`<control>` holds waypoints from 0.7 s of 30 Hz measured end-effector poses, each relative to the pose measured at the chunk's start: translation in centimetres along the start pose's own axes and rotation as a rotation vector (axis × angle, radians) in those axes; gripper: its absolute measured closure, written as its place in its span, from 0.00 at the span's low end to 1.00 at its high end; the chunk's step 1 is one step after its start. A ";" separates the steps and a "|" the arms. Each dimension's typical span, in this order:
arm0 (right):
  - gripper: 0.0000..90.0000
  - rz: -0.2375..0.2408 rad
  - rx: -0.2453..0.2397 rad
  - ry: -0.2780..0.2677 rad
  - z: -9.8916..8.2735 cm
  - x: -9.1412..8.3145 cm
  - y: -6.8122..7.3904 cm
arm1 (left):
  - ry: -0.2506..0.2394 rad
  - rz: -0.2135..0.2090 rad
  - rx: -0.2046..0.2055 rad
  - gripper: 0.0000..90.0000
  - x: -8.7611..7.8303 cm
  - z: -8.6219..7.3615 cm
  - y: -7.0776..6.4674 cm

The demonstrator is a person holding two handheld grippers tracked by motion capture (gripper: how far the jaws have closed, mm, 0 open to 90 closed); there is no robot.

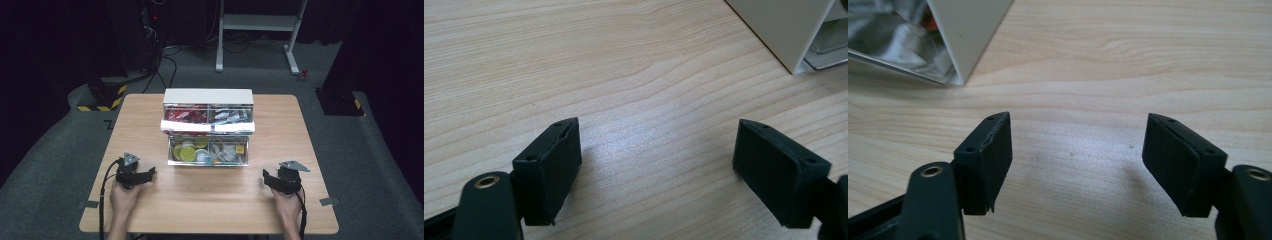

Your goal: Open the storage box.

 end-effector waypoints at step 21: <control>0.50 0.100 -0.025 -0.136 2.8 -2.7 1.2 | -0.001 0.000 -0.002 0.22 0.0 0.0 0.0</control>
Point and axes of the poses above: each handheld gripper's, and its own axes: x roughly forward along the jaws, z roughly out of its top, y roughly to its left, the point moved 5 cm from there along x, roughly forward along the jaws, and after that the axes turned 4 degrees about -x, right-handed, at the moved point
